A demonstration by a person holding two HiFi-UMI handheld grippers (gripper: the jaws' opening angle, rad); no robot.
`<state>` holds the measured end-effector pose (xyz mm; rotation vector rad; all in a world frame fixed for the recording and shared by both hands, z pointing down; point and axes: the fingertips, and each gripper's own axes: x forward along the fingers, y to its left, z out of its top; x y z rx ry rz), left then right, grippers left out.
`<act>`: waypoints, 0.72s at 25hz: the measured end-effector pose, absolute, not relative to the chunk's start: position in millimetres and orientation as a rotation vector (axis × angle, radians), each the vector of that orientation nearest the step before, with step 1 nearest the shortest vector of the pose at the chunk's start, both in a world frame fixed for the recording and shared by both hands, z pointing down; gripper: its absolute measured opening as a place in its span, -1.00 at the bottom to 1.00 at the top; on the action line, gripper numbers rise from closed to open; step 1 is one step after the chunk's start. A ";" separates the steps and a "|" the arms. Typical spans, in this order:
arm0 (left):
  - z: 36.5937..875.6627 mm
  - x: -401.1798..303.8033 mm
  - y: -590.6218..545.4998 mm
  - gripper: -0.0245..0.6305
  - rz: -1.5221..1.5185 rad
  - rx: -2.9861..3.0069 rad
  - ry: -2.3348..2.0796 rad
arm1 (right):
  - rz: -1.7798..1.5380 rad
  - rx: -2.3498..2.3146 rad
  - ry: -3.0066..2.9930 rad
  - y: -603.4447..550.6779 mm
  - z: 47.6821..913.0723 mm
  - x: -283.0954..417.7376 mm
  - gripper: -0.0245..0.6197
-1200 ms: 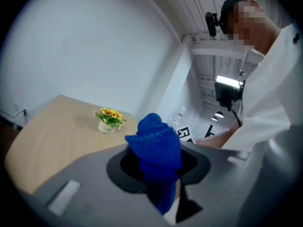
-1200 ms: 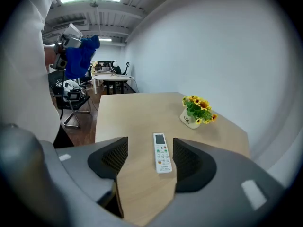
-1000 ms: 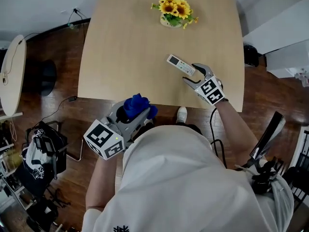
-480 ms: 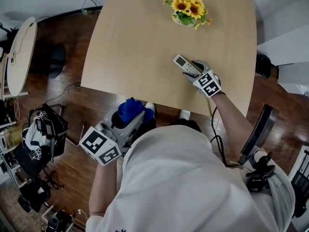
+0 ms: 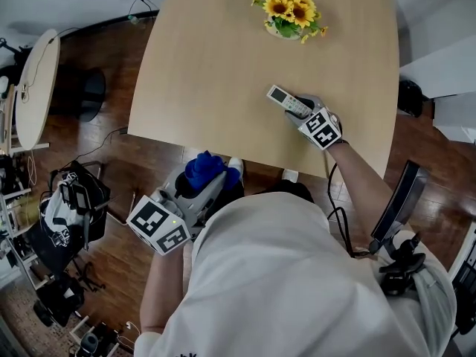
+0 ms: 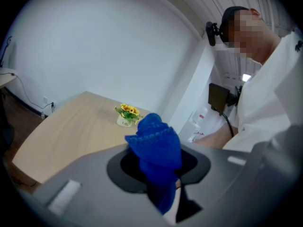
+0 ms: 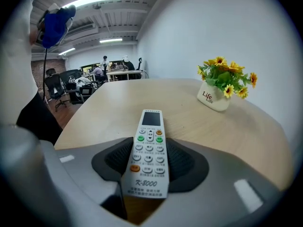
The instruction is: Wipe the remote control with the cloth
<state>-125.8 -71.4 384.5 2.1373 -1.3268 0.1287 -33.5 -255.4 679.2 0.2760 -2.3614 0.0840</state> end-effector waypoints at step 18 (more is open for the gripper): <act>362.8 -98.6 -118.8 -0.48 0.168 2.389 -1.165 | 0.013 0.271 -2.415 -211.6 547.6 -15.4 -0.25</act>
